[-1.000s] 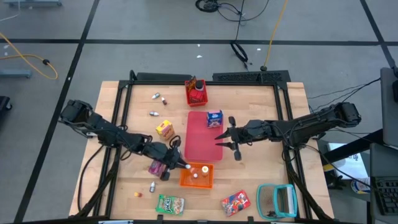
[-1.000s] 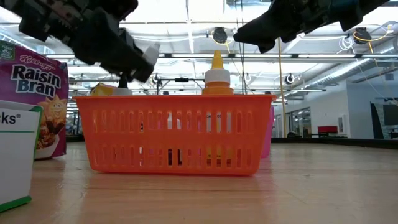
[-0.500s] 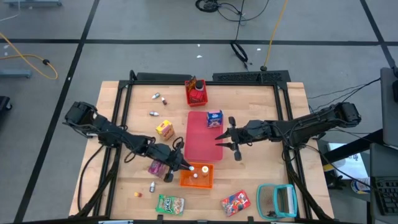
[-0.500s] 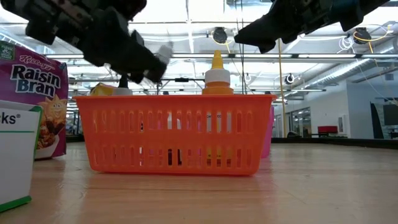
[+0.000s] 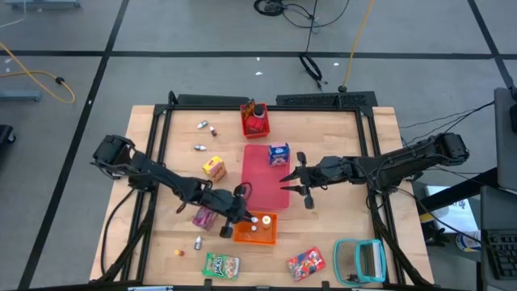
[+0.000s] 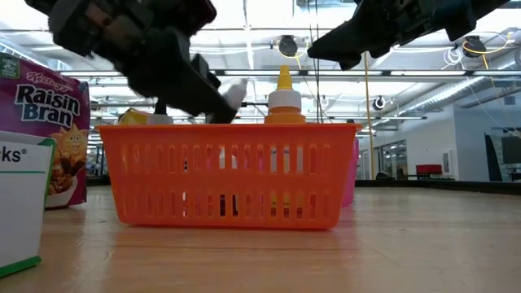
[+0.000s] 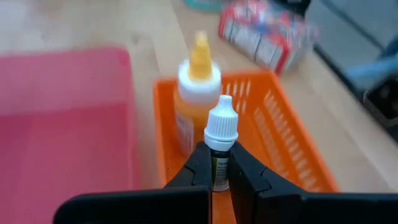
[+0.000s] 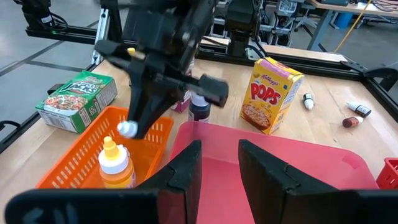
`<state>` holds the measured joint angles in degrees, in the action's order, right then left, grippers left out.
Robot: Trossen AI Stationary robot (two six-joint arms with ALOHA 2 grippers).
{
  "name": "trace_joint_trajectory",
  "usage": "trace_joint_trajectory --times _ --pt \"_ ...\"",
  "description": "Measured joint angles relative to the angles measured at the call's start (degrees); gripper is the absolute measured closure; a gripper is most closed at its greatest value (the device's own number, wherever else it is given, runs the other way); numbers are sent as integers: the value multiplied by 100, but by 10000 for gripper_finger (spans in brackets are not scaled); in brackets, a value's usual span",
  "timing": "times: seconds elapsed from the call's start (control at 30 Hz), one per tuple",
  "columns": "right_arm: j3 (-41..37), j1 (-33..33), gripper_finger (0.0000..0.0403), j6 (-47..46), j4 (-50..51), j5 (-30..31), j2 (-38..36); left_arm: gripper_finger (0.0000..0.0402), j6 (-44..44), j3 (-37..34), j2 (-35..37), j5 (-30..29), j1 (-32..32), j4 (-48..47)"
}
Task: Pick & Place Kitchen Items
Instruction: Put the small green food coloring bottle into the orange bin
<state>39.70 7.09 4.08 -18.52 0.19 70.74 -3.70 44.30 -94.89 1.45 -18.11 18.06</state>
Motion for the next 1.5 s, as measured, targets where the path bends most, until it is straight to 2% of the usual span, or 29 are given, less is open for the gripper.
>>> trace_joint_trajectory --times 0.17,0.5,1.3,1.5 --pt "0 0 303 7 1 0 0 391 87 223 -266 0 13 -66" --pt "0 0 303 7 11 -1 0 391 36 216 -420 2 124 -67" --pt "0 2 303 7 13 -2 0 391 -41 227 -840 20 159 527" --pt "2 2 303 7 16 -2 0 352 -141 221 -884 9 192 693"
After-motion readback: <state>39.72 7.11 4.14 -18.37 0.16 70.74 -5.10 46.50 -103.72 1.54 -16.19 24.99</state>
